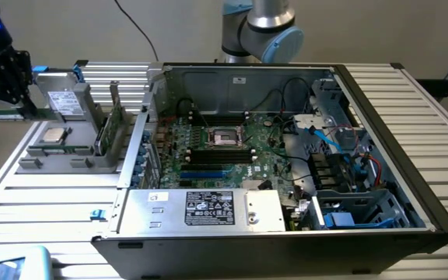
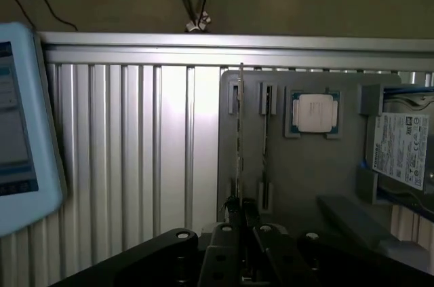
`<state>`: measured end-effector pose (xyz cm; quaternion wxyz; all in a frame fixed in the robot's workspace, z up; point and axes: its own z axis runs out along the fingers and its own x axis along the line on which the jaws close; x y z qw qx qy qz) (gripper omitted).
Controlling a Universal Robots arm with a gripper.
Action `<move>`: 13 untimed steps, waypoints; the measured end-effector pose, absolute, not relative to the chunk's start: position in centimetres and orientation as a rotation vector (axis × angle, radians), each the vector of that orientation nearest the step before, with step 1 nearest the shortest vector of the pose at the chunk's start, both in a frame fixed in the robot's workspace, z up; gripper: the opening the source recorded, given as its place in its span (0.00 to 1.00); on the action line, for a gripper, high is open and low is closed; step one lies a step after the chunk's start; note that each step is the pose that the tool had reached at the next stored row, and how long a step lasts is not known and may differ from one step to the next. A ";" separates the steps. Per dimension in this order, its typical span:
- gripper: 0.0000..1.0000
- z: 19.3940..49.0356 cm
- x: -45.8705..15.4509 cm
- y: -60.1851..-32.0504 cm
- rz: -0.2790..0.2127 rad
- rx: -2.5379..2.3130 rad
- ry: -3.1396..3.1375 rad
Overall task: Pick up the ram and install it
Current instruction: 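Pick up the ram and move it above insertion slot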
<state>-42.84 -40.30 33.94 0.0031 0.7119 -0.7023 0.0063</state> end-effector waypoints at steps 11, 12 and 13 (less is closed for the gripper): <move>0.13 38.9 -41.9 -40.3 0.020 2.232 -2.202; 0.13 39.4 -41.7 -40.3 0.020 2.232 -2.202; 0.13 39.8 -41.5 -40.3 0.020 2.232 -2.202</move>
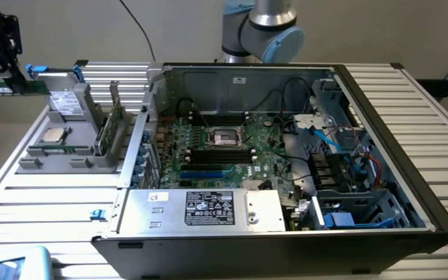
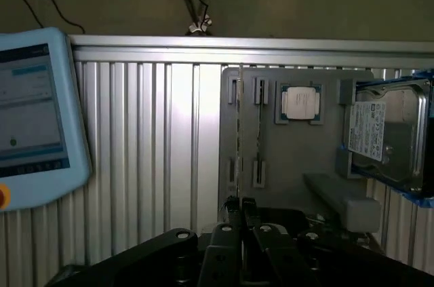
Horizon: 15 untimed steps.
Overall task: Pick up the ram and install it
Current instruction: 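Pick up the ram and move it above insertion slot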
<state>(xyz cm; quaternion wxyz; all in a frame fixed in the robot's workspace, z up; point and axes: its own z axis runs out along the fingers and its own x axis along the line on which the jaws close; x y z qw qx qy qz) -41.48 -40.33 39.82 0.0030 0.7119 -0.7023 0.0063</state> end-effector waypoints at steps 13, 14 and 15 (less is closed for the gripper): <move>0.13 45.4 -37.7 -40.9 0.020 2.232 -2.202; 0.13 45.6 -37.3 -41.0 0.019 2.232 -2.202; 0.13 45.8 -36.9 -41.0 0.019 2.232 -2.202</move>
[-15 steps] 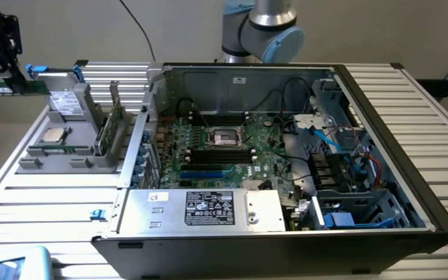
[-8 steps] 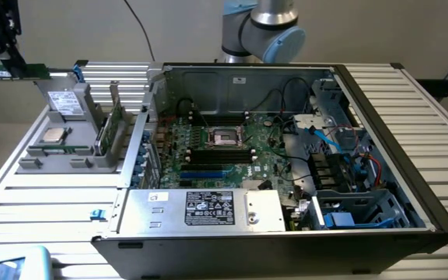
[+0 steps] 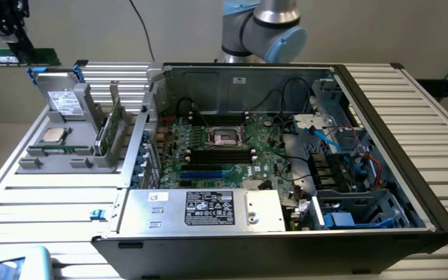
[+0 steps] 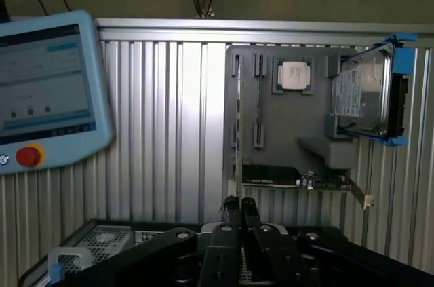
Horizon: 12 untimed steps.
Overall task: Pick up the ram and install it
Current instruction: 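Pick up the ram and move it above insertion slot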
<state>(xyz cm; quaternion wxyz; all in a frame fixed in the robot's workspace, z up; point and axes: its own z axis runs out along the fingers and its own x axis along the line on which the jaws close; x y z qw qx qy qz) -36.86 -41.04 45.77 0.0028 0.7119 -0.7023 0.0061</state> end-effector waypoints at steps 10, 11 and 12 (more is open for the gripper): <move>0.13 46.5 -32.3 -41.5 0.019 2.233 -2.202; 0.13 46.6 -31.9 -41.5 0.019 2.233 -2.203; 0.13 46.6 -31.4 -41.6 0.019 2.233 -2.203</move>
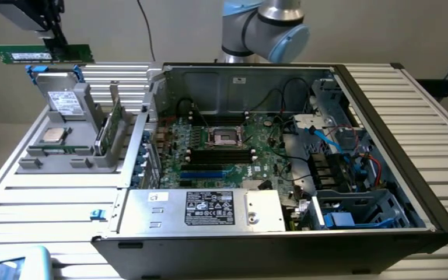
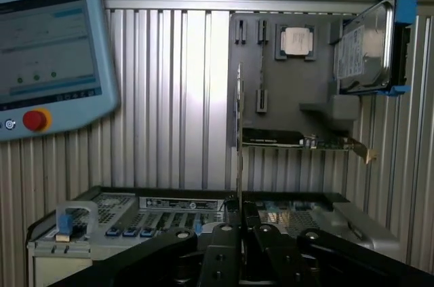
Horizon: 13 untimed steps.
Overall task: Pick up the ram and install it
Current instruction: 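Pick up the ram and move it above insertion slot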
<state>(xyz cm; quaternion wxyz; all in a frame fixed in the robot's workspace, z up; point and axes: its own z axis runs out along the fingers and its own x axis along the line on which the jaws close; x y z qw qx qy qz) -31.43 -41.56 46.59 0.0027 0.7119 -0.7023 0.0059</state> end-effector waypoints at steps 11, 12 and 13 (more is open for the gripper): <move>0.13 46.8 -26.9 -42.7 0.018 2.233 -2.203; 0.13 46.8 -26.5 -42.9 0.018 2.233 -2.203; 0.13 46.8 -26.0 -43.0 0.018 2.233 -2.203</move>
